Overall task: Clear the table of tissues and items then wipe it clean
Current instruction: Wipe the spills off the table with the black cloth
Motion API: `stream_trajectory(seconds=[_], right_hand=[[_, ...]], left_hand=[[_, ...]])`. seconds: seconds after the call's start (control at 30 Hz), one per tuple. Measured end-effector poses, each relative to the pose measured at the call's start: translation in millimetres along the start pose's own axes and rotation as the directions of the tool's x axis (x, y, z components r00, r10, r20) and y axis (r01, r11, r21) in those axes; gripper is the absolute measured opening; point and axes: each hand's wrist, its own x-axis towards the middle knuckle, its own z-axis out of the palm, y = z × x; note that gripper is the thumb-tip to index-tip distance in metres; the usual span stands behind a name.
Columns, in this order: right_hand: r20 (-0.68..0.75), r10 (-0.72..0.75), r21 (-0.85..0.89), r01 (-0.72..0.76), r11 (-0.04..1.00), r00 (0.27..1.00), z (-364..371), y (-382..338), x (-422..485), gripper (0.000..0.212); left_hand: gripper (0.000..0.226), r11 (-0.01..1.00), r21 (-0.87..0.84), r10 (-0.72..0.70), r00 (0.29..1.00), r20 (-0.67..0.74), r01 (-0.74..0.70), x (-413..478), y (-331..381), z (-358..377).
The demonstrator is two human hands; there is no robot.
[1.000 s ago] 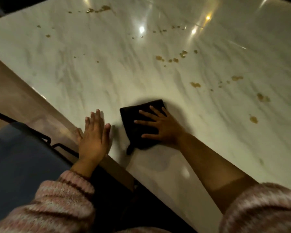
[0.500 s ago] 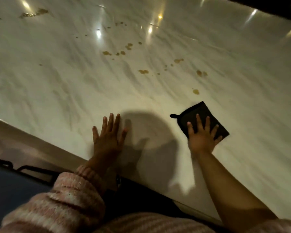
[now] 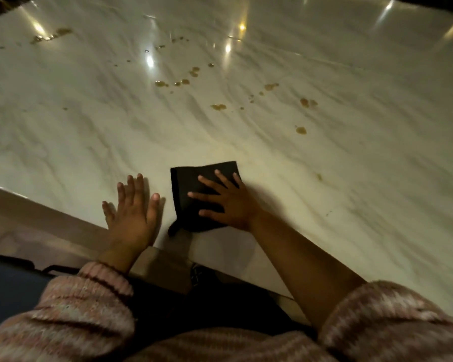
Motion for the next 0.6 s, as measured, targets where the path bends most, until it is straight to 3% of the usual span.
stream_trajectory(seconds=[0.07, 0.2, 0.33, 0.47, 0.53, 0.6], right_hand=[[-0.017, 0.014, 0.025, -0.014, 1.000, 1.000, -3.1, 24.1, -26.5, 0.050], [-0.090, 0.315, 0.017, -0.315, 0.949, 0.945, -15.9, 80.1, -78.2, 0.052], [-0.163, 0.651, 0.154, -0.632, 0.759, 0.742, -22.8, 142.3, -137.9, 0.052], [-0.140, 0.844, 0.218, -0.816, 0.536, 0.517, -22.6, 166.4, -188.2, 0.053], [-0.134, 0.885, 0.227, -0.855, 0.466, 0.447, -15.8, 157.0, -204.2, 0.054], [-0.138, 0.895, 0.219, -0.868, 0.446, 0.425, -5.1, 133.6, -211.9, 0.053]], left_hand=[[0.066, 0.998, -0.024, 0.057, 0.998, 0.018, -0.056, -1.3, 18.9, 4.8], [0.070, 0.974, -0.063, 0.221, 0.975, 0.027, -0.219, -7.0, 60.2, 20.3], [0.078, 0.942, 0.000, 0.336, 0.939, 0.075, -0.337, -12.0, 94.4, 43.1], [0.072, 0.919, 0.032, 0.383, 0.911, 0.151, -0.392, -21.2, 123.1, 58.8], [0.073, 0.909, 0.032, 0.403, 0.898, 0.176, -0.415, -27.2, 136.0, 64.2], [0.074, 0.896, 0.026, 0.431, 0.883, 0.186, -0.443, -32.4, 148.1, 69.0]])
